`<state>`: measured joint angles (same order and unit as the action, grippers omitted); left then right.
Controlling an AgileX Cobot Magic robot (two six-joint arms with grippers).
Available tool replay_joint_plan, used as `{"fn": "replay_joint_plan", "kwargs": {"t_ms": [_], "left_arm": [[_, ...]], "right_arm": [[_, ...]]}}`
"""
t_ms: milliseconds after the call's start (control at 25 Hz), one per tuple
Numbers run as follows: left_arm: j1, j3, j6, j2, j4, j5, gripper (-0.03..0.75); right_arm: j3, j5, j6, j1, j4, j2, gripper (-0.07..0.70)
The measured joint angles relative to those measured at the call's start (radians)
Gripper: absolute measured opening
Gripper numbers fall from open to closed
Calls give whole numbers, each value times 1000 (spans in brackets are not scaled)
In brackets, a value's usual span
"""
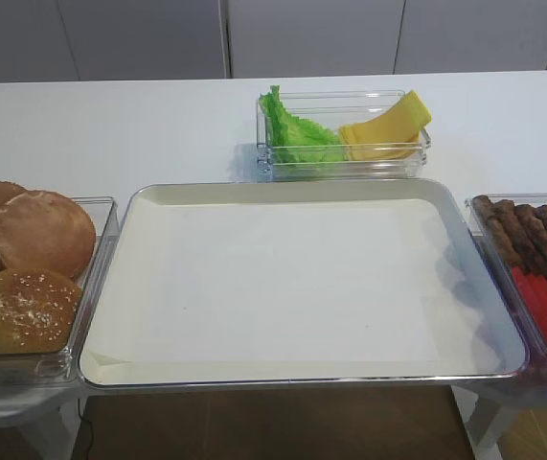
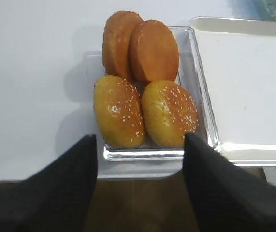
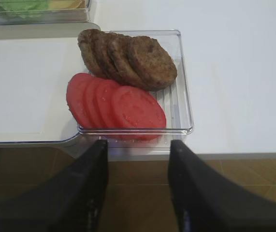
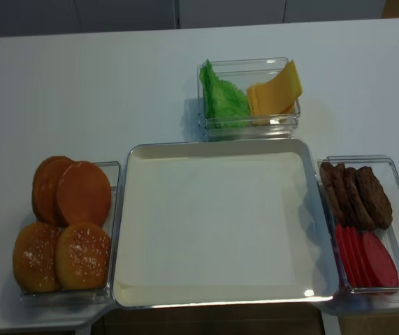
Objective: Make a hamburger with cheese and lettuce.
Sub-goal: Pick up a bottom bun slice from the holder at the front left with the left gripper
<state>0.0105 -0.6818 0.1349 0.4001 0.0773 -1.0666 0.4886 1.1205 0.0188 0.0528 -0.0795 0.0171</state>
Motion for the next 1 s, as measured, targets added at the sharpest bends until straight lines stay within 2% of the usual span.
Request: {"fn": "replay_joint_plan", "kwargs": {"t_ms": [120,320,560,640,760,1000], "left_arm": [[0,-50,35,136,0,37,416],[0,-149,65,379,0,132,416],[0,-310,78,644,0,159,414],[8,-364,78,726,0,153,414],[45,-444,58,844,6,111,414],[155,-576,-212,1026,148,-32,414]], "right_arm": [[0,0,0,0,0,0,313],[0,0,0,0,0,0,313],[0,0,0,0,0,0,313],[0,0,0,0,0,0,313],[0,0,2,0,0,0,313],[0,0,2,0,0,0,313]]}}
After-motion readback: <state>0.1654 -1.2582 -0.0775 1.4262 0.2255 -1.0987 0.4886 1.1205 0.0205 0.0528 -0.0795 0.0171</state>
